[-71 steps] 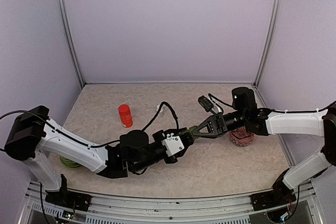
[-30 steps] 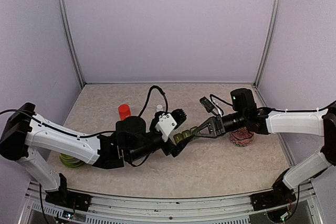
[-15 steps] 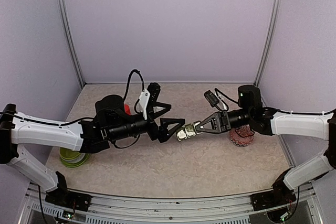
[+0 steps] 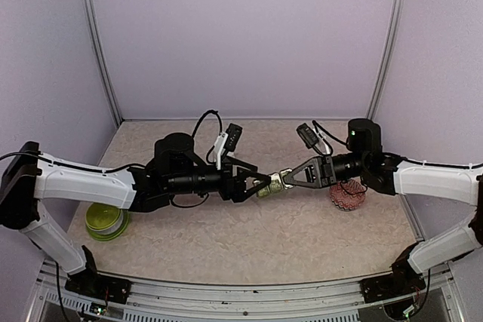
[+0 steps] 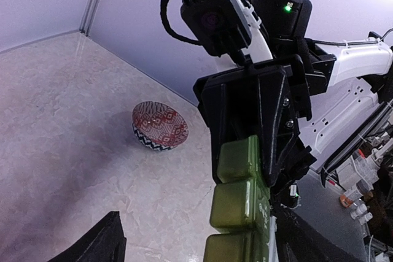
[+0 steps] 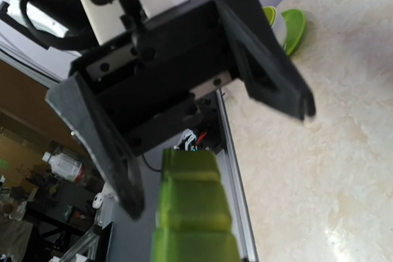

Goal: Sort the pills into containers
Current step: Pass from the right arm to the left

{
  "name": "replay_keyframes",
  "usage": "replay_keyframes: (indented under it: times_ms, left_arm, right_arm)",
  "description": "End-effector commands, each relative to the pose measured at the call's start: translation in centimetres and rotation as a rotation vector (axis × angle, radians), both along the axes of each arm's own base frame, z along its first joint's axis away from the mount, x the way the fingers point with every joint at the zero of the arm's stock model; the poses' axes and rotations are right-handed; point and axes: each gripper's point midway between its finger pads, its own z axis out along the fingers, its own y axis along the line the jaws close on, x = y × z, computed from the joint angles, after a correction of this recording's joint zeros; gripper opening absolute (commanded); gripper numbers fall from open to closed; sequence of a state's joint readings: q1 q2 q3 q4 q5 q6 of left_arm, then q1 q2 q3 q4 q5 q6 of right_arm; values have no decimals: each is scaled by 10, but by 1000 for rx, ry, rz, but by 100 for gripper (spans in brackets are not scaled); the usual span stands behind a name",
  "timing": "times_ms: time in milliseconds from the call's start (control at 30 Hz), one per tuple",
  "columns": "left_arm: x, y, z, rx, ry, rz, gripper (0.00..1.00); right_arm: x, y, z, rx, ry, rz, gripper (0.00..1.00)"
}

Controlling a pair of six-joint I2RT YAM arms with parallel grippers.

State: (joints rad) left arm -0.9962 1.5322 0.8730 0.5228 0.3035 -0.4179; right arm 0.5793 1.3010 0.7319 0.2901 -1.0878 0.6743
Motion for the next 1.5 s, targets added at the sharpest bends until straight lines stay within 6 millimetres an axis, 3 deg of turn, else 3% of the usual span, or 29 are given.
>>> replay_keyframes:
  times_ms: [0,467,600,700,767,833,1033,1133,1233,1467]
  left_arm:
    - [-7,-16,12,-57,71,-87,80]
    - [-9,-35,7,-78,135,-153,25]
    - [-10,-37,5,-81,149,-164,16]
    - [-10,-37,6,-84,154,-166,12]
    - [-11,-36,5,-82,157,-167,11]
    - [-11,-36,4,-82,160,-167,11]
    - [-14,-34,5,-86,164,-179,23]
    - [-14,-31,6,-89,162,-171,43]
    - [-14,-25,4,-82,162,-152,56]
    - [-17,-14,-1,-63,166,-135,58]
  right_arm:
    - [1,-3,4,13,-38,-13,21]
    - [2,-4,-3,4,-47,-33,22]
    - [3,-5,-6,-3,-60,-39,24]
    - [3,-6,-8,-17,-72,-41,33]
    - [3,-6,-11,-32,-81,-43,38]
    - [4,-7,-13,-39,-89,-44,38]
    - [-1,-5,-12,-16,-52,-8,19]
    - [-1,-5,-9,-8,-44,-8,17]
    - [-3,-5,-3,6,-47,-2,17]
    - [-5,-8,6,24,-62,-7,17]
